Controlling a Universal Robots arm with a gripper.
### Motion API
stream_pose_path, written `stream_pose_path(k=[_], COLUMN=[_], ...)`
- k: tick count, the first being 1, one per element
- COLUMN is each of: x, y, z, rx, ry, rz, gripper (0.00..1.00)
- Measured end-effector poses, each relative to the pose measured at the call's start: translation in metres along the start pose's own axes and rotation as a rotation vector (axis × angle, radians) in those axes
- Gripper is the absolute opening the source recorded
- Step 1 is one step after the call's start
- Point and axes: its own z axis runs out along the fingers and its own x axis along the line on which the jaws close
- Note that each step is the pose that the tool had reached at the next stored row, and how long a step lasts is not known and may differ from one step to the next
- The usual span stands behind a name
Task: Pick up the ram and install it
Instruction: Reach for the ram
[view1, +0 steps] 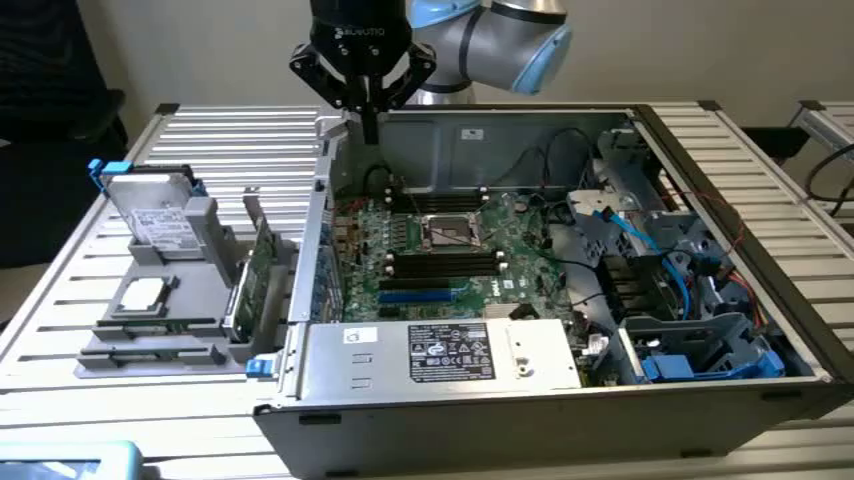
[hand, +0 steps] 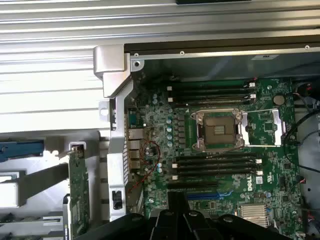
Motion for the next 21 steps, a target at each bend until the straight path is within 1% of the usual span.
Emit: stream_pose_path(k=[14,17,21], x=[0.001,0.006,0.016], y=[-0.0006,-0.0013,-0.0028], z=[0.0009,0.0009,0.0007], rx=[0.0001,0.0001,0.0001], ry=[-0.0001,-0.0001,-0.0001], rz=[0.001,0.002,0.002], gripper=[0.11,0.11,0.11])
